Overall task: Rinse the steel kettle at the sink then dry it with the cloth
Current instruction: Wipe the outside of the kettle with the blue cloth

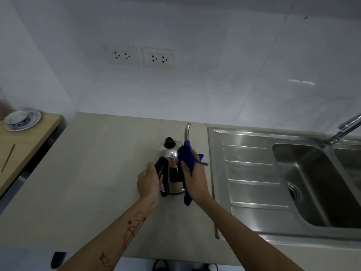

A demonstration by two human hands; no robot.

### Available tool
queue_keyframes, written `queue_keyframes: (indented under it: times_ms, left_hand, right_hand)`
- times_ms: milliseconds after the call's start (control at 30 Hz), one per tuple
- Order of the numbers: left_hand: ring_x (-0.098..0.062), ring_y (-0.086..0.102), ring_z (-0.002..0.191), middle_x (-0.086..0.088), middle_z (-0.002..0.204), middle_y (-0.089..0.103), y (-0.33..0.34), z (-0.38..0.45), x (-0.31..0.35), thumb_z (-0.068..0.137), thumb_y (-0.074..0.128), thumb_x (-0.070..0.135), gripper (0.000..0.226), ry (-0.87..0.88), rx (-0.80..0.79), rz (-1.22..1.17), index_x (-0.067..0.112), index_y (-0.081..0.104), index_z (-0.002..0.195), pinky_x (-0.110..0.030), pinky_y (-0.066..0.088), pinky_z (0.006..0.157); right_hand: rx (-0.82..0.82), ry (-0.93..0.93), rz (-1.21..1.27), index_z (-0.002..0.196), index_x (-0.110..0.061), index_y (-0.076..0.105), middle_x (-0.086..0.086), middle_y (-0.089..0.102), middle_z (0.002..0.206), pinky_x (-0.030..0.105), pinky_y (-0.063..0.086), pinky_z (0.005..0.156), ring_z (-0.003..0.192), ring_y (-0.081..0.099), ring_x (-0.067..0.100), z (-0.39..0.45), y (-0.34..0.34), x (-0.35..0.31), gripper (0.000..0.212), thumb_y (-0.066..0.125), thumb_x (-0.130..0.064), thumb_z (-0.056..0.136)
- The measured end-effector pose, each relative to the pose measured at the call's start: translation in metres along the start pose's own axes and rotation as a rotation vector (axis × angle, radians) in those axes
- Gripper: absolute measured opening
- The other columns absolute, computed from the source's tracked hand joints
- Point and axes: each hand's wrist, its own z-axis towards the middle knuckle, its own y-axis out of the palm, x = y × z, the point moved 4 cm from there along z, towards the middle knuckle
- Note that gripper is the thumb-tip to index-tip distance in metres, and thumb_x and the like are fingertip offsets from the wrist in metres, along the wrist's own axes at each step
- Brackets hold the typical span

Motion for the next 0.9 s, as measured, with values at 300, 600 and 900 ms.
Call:
queue_keyframes:
  times_ms: [300, 600, 900]
  left_hand:
    - [-0.019, 0.052, 0.052, -0.008, 0.061, 0.059, -0.002, 0.008, -0.013, 0.097, 0.04, 0.034, 0.045, 0.03, -0.017, 0.059, 0.007, 0.059, 0.067, -0.027, 0.039, 0.051]
    - [-0.007, 0.053, 0.046, 0.0, 0.053, 0.058, -0.002, -0.001, -0.021, 0.102, 0.034, 0.044, 0.059, 0.23, -0.176, 0.18, 0.009, 0.059, 0.062, -0.016, 0.043, 0.049]
    - [-0.009, 0.059, 0.067, -0.004, 0.074, 0.063, -0.005, -0.009, -0.038, 0.102, 0.03, 0.044, 0.05, 0.303, -0.445, 0.255, 0.01, 0.06, 0.082, -0.014, 0.046, 0.066]
  right_hand:
    - [-0.064, 0.027, -0.087, 0.129, -0.012, 0.043, -0.004, 0.06, 0.083, 0.021, 0.045, 0.059, 0.066, 0.058, 0.01, 0.002, -0.013, 0.012, 0.03, 0.045, -0.01, 0.1]
    - [-0.06, 0.044, 0.058, 0.111, -0.016, 0.049, 0.001, 0.054, 0.067, 0.016, 0.042, 0.048, 0.049, 0.049, -0.001, 0.019, -0.04, 0.0, 0.011, 0.043, -0.017, 0.102]
    - [-0.079, 0.053, 0.103, 0.112, -0.017, 0.05, 0.002, 0.057, 0.069, 0.014, 0.044, 0.048, 0.05, 0.053, 0.001, 0.015, -0.044, -0.003, 0.012, 0.045, -0.019, 0.102]
